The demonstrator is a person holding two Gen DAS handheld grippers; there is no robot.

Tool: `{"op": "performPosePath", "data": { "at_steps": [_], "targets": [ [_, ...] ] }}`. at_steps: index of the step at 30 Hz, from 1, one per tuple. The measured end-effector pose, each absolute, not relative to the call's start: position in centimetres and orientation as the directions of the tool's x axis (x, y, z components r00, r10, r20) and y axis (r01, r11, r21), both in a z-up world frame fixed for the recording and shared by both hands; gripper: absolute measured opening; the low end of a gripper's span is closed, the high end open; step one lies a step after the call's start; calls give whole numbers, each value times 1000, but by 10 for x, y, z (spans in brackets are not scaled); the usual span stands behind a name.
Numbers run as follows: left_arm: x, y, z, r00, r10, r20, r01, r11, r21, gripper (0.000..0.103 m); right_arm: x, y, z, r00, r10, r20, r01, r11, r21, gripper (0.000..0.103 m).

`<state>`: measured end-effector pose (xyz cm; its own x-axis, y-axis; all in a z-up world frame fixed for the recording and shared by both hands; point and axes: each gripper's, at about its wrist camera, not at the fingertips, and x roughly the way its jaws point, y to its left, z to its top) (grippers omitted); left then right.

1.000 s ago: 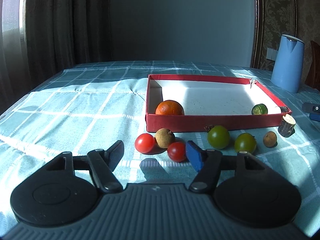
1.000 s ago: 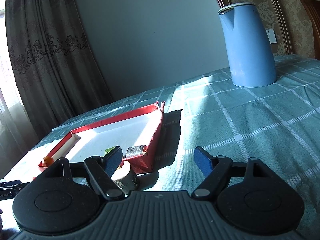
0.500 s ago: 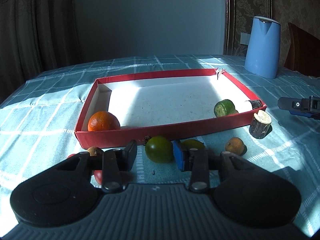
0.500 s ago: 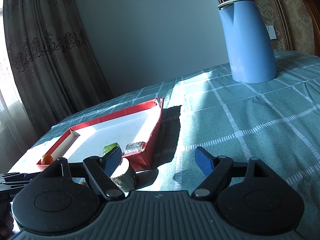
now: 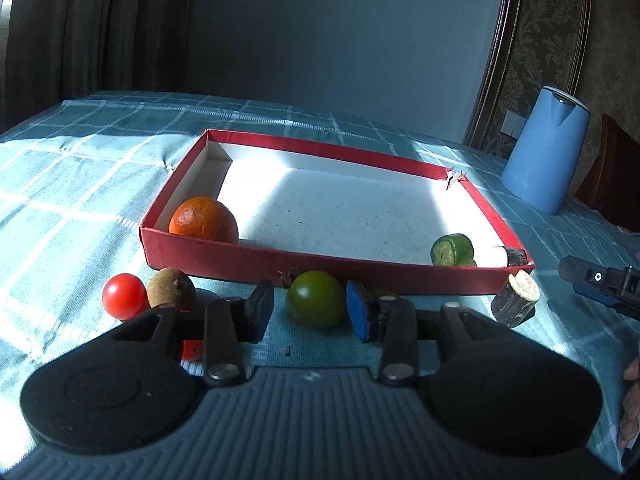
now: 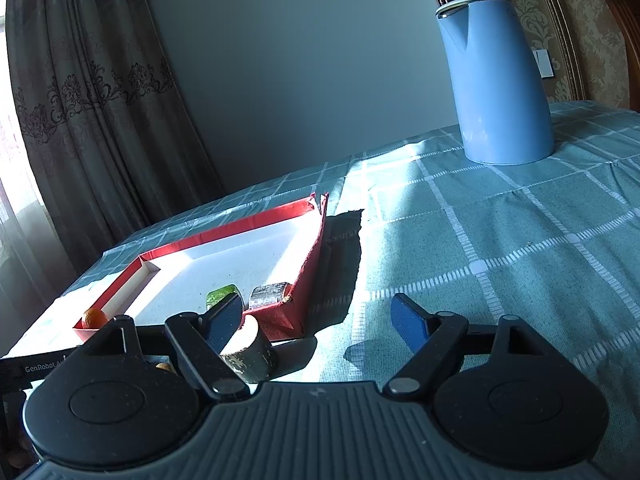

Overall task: Organize fruits
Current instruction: 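Reach the left gripper to a green tomato and grasp it, then lower the green tomato into the tray and open the left gripper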

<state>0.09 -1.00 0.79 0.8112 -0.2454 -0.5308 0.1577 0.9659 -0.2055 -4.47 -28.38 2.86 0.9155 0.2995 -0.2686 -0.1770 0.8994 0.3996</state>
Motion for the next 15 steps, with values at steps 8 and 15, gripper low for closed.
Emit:
{"op": "performPosePath", "data": {
  "at_steps": [8,15],
  "targets": [
    [-1,-12,8,814,-251,-524,153,963,-223,29,-43,-284,28,913,302,-275,-175,898,404,81],
    [-3,-9,11,825,-237,-512,139,965,-222,28,-42,-285,27,911,305,-278,-174,895,411,81]
  ]
}}
